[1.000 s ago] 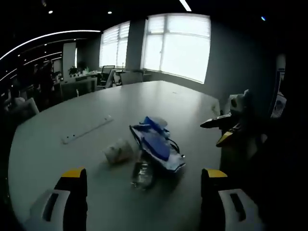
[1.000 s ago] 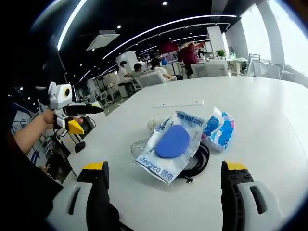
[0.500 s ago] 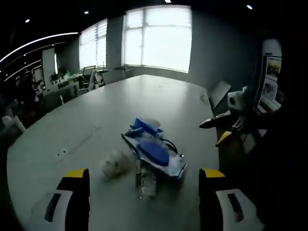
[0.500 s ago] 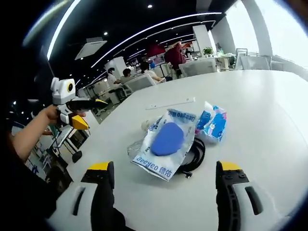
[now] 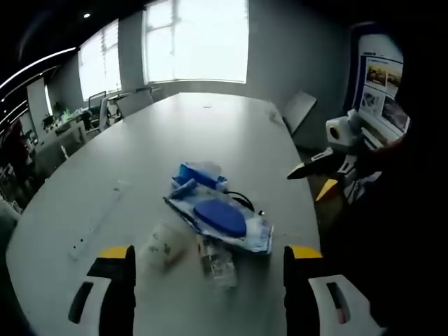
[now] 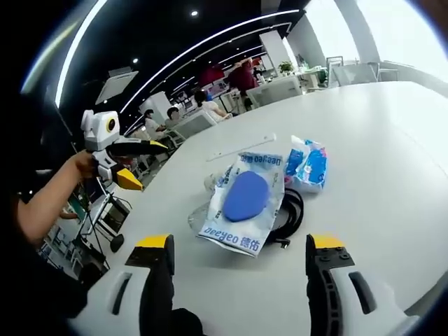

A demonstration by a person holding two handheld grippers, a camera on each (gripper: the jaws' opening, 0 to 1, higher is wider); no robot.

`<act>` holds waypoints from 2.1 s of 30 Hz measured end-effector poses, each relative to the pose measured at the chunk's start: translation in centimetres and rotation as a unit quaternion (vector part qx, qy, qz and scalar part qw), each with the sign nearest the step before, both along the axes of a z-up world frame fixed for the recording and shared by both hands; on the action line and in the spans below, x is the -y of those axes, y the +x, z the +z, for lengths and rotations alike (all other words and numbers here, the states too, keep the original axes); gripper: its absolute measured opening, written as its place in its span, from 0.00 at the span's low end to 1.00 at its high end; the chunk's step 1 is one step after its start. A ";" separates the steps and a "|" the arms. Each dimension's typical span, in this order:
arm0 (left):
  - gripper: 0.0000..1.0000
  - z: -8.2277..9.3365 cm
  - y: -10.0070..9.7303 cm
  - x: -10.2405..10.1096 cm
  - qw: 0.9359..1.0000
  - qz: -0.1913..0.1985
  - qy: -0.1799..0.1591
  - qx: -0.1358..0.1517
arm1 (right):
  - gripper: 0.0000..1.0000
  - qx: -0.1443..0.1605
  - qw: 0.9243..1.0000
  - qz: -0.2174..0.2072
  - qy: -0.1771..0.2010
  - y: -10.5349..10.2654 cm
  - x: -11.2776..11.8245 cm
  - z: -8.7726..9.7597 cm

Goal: Arrange the tabletop items into an orderly group along one side of the table until the central work area is clear of visible clutter.

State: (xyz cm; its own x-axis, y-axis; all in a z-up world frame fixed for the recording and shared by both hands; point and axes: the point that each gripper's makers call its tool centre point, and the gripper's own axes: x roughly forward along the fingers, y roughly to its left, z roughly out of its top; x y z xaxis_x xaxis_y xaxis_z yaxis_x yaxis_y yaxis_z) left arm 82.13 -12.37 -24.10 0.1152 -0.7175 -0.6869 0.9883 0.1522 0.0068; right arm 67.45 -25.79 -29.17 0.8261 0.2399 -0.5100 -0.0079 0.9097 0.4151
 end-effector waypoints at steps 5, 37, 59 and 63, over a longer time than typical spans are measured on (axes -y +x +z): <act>0.82 -0.2 0.5 0.6 1.000 -0.020 0.015 0.000 | 0.69 -0.008 1.000 -0.012 0.021 -0.2 -0.5 -0.4; 0.70 -1.8 1.9 5.3 0.996 -0.077 0.047 0.005 | 0.57 -0.032 0.998 -0.020 0.049 0.3 -1.3 -2.2; 0.61 -4.2 4.0 9.0 0.988 -0.130 0.088 0.002 | 0.43 -0.072 0.987 -0.070 0.126 1.0 -2.7 -4.3; 0.60 -4.5 4.7 9.7 0.986 -0.137 0.097 0.007 | 0.41 -0.080 0.986 -0.068 0.129 1.1 -3.0 -4.7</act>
